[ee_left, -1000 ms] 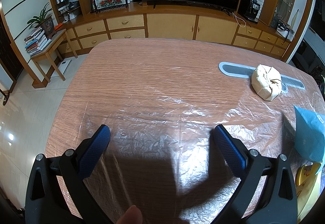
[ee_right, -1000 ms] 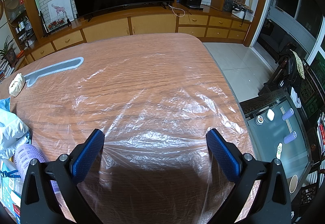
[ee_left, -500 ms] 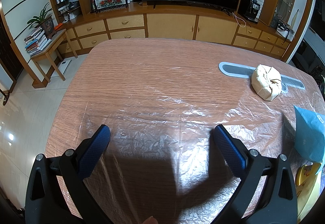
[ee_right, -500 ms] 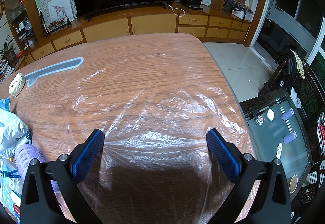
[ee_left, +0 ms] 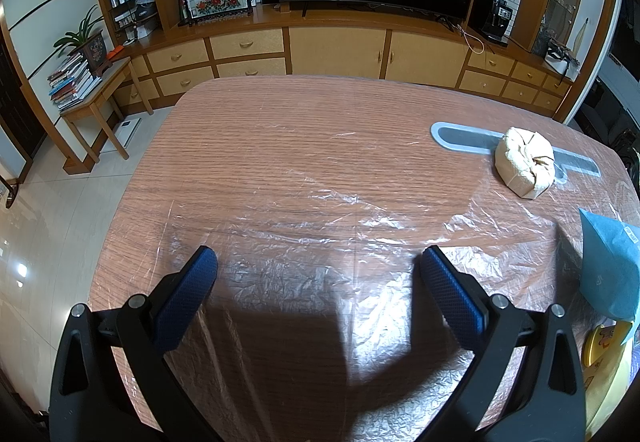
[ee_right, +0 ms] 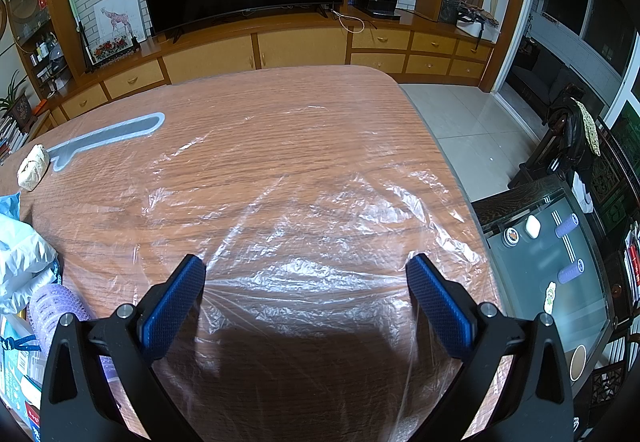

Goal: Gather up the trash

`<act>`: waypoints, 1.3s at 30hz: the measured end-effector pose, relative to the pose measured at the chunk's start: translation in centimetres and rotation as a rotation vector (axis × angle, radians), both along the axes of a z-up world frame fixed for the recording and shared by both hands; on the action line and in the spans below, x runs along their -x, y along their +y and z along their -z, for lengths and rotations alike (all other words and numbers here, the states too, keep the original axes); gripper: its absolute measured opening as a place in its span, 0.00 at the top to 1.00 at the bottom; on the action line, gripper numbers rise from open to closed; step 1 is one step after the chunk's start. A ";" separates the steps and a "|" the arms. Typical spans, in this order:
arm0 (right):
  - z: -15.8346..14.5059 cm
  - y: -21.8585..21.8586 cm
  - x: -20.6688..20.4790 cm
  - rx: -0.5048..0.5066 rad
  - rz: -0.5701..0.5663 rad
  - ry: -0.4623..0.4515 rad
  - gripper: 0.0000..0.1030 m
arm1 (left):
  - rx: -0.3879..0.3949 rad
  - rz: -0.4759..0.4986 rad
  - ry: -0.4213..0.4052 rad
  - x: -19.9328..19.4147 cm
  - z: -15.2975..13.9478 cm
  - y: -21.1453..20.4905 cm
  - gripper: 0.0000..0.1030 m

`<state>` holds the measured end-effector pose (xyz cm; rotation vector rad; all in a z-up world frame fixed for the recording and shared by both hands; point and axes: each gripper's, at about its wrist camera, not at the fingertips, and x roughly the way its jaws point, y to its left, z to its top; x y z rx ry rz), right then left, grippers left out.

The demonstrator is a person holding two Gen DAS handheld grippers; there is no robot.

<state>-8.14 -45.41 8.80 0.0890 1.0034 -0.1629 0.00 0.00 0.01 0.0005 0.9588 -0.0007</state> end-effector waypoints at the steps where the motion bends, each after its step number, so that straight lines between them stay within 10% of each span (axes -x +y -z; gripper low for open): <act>1: 0.0 0.0 0.0 0.000 0.000 0.000 0.03 | 0.000 0.000 0.000 0.0 0.0 0.0 0.01; 39: -1.4 -0.6 0.5 -0.005 0.020 -0.002 0.04 | 0.049 -0.010 -0.007 0.6 -2.1 0.8 0.01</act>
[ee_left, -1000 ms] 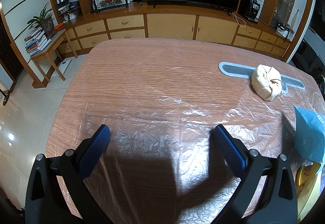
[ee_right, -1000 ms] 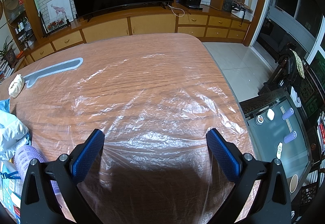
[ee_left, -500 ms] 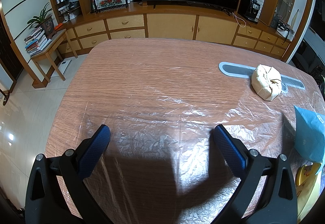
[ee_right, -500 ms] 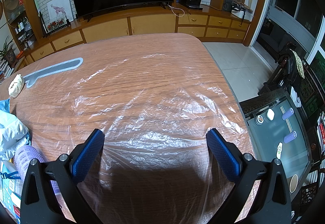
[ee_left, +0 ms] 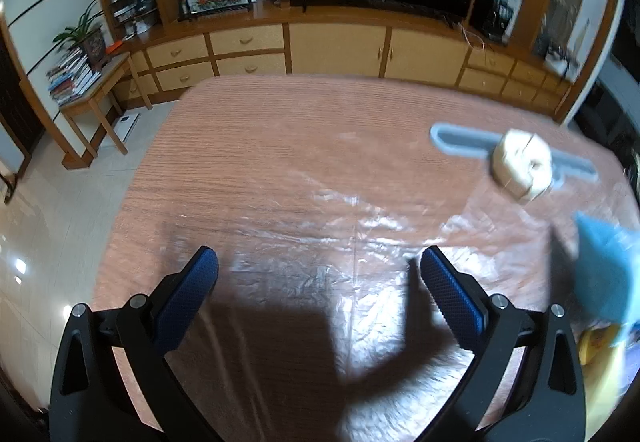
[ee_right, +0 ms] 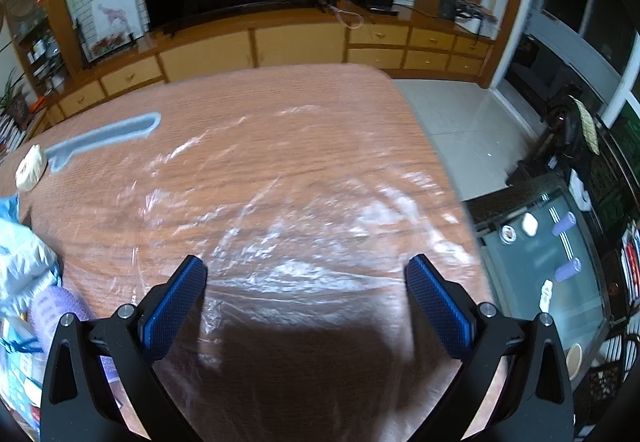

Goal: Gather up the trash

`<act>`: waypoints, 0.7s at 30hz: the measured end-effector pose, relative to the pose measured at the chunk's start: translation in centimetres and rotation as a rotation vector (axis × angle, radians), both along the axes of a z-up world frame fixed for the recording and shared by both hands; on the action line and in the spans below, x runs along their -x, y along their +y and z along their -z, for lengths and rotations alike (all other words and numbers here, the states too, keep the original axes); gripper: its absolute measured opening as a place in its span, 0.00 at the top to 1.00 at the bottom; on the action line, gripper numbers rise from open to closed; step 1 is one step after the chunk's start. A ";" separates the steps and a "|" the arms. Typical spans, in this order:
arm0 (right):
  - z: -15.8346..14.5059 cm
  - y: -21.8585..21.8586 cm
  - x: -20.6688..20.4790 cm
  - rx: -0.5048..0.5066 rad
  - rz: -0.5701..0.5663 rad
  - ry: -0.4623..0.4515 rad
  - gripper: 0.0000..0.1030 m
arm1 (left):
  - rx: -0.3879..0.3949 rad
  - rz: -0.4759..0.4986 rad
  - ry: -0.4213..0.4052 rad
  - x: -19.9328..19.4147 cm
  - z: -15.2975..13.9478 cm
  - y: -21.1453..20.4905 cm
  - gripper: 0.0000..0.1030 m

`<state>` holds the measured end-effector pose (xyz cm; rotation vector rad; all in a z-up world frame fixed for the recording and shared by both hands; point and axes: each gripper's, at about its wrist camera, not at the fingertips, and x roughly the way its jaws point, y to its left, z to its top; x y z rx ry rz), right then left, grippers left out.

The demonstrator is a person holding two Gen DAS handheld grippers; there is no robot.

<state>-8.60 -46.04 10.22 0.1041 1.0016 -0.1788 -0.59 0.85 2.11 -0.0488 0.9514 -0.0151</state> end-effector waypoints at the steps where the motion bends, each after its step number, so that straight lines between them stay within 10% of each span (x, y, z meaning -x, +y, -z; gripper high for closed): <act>1: -1.0 0.0 0.2 -0.013 0.005 -0.024 0.04 | 0.023 0.003 -0.028 0.0 -0.8 0.2 0.01; 9: -8.6 3.8 7.2 -0.061 -0.097 -0.124 0.04 | 0.119 0.237 -0.134 12.2 -8.2 -2.8 0.01; 21: -6.3 11.0 11.2 -0.129 -0.242 -0.008 0.04 | 0.219 0.454 0.059 23.4 -4.5 -12.1 0.01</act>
